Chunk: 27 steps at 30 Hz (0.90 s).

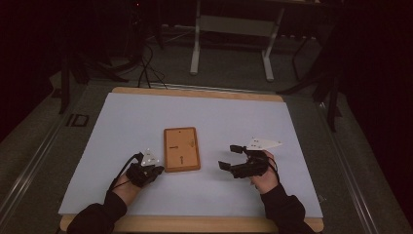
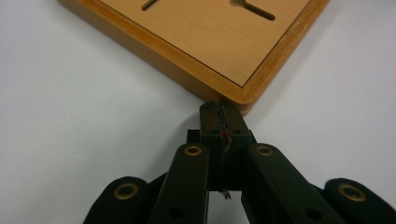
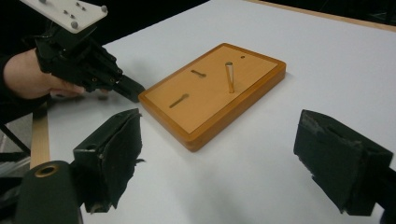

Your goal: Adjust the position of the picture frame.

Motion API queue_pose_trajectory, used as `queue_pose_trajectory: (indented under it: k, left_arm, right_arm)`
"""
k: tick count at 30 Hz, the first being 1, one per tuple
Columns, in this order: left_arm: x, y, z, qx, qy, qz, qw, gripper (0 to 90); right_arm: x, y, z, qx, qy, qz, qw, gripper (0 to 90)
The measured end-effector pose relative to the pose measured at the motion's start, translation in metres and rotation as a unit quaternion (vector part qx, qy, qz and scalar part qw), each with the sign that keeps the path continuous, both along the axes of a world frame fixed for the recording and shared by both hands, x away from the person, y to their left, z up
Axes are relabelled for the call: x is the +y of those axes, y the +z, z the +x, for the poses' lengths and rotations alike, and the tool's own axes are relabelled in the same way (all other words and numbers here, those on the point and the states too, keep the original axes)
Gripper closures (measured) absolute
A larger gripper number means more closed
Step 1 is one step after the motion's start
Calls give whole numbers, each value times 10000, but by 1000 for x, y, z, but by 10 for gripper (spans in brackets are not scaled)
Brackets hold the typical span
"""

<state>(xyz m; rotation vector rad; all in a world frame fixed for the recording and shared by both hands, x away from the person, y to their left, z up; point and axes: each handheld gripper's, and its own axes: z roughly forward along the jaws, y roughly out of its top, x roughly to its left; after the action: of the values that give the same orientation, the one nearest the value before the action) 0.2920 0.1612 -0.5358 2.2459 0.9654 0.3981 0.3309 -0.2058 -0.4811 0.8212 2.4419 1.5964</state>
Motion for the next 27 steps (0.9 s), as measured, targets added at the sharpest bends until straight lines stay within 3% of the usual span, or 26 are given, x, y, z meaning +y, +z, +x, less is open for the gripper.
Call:
queue_pose_trajectory:
  k: [3,13,27]
  left_arm:
    - [-3,0,1,74,-45,-65,9999,898]
    - [-42,2,-1,118,-431,-45,9990,897]
    - [-79,3,4,191,-805,12,9966,897]
  right_arm:
    - [-4,2,-3,-4,-31,42,10000,154]
    - [-15,3,-10,-56,-131,7,9999,158]
    - [-35,-2,-20,64,-261,92,9996,159]
